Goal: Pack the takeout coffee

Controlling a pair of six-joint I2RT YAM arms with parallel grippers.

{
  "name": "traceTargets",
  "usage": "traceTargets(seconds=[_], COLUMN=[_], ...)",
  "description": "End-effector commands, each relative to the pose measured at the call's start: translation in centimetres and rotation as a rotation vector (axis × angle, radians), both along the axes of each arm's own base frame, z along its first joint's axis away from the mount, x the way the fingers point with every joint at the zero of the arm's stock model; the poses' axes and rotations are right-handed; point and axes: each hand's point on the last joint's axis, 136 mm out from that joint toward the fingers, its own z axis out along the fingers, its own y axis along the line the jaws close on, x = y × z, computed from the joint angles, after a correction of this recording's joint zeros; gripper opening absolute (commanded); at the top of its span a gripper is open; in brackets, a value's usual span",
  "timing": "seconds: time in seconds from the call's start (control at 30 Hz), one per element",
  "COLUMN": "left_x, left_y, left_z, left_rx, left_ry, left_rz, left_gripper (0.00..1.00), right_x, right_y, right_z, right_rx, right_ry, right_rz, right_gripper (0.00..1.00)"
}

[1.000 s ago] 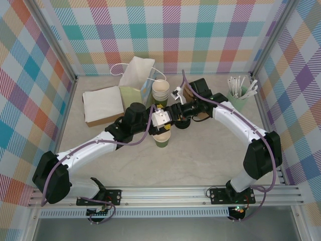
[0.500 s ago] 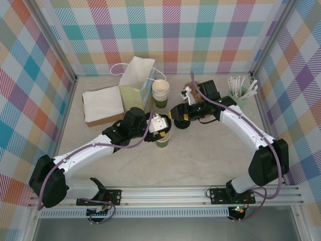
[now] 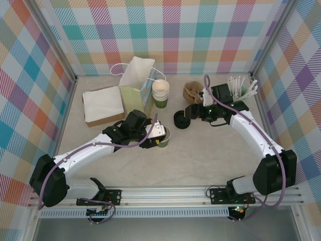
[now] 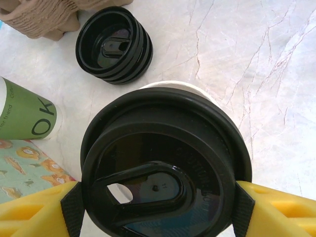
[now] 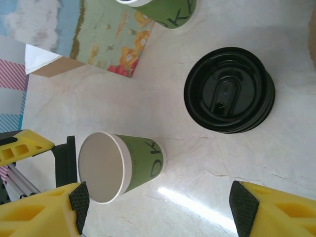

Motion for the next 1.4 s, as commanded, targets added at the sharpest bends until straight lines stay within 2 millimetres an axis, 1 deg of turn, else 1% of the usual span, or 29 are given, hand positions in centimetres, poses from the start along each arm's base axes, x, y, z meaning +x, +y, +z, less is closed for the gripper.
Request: traceTargets(seconds=[0.0,0.3,0.6,0.7,0.83,0.93,1.03,1.37], left_x=[0.1,0.9,0.8,0.6,0.3,0.3,0.5,1.3], left_y=[-0.9,-1.7,-1.8,-1.6,-1.5,-1.6,-1.7,-2.2], left_z=[0.7,1.2,1.4,1.7,1.8,1.7,1.5,1.4], left_rx=[0.010,0.011,0.046,0.079,0.115,0.142,0.167,0.218], left_ry=[-0.018,-0.032,-0.017,-0.009,0.011,0.037,0.050,0.059], left_rz=[-0.031,-0.042,-0.078,-0.097,-0.124,-0.140,-0.151,-0.177], left_gripper=[0.75,0.75,0.75,0.75,0.75,0.75,0.75,0.75], right_x=[-0.5,-0.5,-0.6,-0.5,-0.5,-0.6,-0.8,-0.9], right_y=[-0.5,-0.5,-0.7,-1.4,-3.1,-4.4,-5.3,-5.4], right_z=[0.2,-0.1,-0.4,-0.6,-0.8,-1.2,-1.5,-2.1], right_rx=[-0.005,0.006,-0.002,-0.022,-0.066,-0.114,-0.127,-0.083], right_ry=[0.000,0.002,0.007,0.011,0.019,0.029,0.035,0.039], right_rz=[-0.019,-0.016,-0.020,-0.038,-0.082,-0.112,-0.133,-0.139], right_gripper=[0.77,0.77,0.77,0.77,0.77,0.77,0.77,0.78])
